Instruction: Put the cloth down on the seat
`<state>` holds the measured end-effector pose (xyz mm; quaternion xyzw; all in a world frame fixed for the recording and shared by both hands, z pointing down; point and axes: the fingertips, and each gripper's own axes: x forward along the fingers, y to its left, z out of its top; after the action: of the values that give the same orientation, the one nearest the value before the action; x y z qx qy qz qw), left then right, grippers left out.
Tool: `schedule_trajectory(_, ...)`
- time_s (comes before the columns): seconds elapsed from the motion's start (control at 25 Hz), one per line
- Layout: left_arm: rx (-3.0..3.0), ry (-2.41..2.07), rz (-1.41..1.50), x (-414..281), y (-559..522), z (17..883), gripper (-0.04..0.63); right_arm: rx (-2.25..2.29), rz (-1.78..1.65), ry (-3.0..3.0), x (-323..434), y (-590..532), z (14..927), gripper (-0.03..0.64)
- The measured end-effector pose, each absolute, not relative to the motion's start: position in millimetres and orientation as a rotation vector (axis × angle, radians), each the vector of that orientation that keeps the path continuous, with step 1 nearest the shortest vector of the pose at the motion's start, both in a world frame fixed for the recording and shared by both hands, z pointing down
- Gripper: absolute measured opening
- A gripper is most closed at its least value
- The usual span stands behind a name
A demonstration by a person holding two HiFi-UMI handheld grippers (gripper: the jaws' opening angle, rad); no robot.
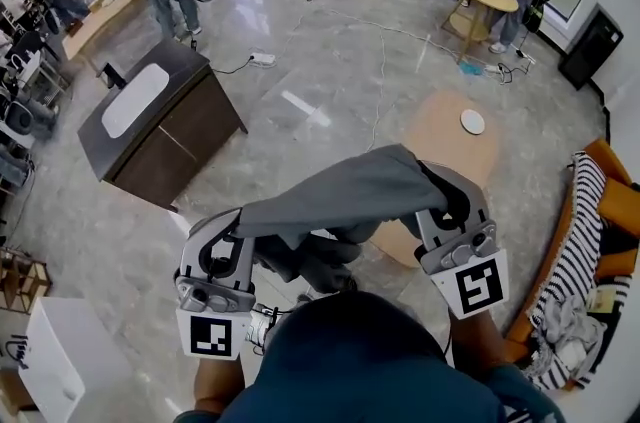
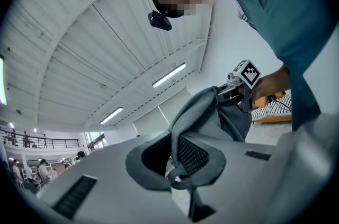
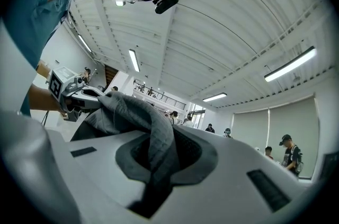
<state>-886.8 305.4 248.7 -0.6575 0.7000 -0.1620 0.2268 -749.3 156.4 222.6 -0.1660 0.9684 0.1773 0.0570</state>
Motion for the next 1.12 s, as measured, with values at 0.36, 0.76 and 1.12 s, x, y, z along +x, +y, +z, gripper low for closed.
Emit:
schedule_trajectory(0.36, -1.868, 1.924, -0.406, -903.4, 341.3, 253.2, 0.025, -0.499, 0.519, 2.976, -764.3, 197.4, 219.7, 0.04)
schedule_trajectory(0.76, -1.938, 1.86, -0.374, -889.2, 347.8, 261.3, 0.023, -0.607, 0.555, 2.975, -739.0, 216.2, 222.0, 0.04)
schedule_trajectory(1.12, -1.85, 1.915, -0.426, -838.3, 330.4, 253.4, 0.025, -0.496, 0.539, 2.949, -691.6, 191.5, 220.9, 0.04)
